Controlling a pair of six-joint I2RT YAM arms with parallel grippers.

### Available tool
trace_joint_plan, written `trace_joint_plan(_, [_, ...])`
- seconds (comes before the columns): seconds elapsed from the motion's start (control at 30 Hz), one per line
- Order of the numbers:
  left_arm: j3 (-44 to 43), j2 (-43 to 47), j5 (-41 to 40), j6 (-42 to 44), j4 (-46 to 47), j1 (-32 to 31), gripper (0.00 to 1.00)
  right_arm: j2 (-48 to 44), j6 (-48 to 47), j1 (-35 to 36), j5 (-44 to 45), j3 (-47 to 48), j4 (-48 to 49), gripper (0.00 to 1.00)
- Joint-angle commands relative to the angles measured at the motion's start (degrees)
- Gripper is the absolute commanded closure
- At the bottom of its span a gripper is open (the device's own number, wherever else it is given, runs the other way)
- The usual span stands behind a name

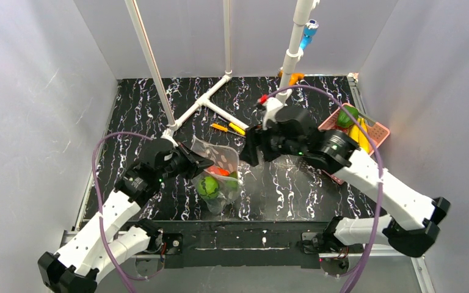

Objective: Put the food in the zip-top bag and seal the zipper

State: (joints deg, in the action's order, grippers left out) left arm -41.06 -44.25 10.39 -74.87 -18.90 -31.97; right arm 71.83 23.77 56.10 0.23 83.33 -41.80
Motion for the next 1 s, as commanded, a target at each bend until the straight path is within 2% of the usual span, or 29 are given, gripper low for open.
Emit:
trace_joint_plan(0.0, [-9.68,-4.42,1.05,11.00,-7.61,0.33,1.00,-7.44,0.33,-7.90,5.13,-5.96,-3.14,0.17])
trace_joint_plan(0.07, [-14.92,-8.33,1.82,16.49,-11.35,0.41,1.00,-11.38,0.24,-11.73,7.51,-8.89,-3.02,0.15])
trace_joint_plan(0.2, [-25.31,-17.30,4.08,27.57,-18.18,0.58,1.00,-17.92,1.14,-16.51,19.52,-13.91,-4.55,0.05])
trace_joint_plan(0.3, [-32.51,-21.86,4.47,34.69,-22.19,1.11,1.00,-20.98,1.96,-22.02,24.72,-17.68,-4.81,0.04])
trace_joint_plan(0.47, [-39.64,-26.81,6.63,42.30,-25.27,3.32,1.00,-21.37,4.16,-31.24,29.59,-23.07,-2.98,0.04])
trace_joint_plan(0.63, [-42.98,-29.25,10.34,47.28,-26.53,6.57,1.00,-15.86,4.19,-42.13,26.26,-24.93,0.64,0.04])
trace_joint_plan(0.87, [-43.35,-30.64,14.07,49.17,-25.34,8.22,1.00,-4.96,5.26,-58.49,12.27,-23.23,7.37,0.02])
trace_joint_plan(0.97, [-40.87,-29.76,14.83,49.10,-23.04,8.30,1.00,1.52,5.01,-60.90,9.86,-19.91,8.47,0.01])
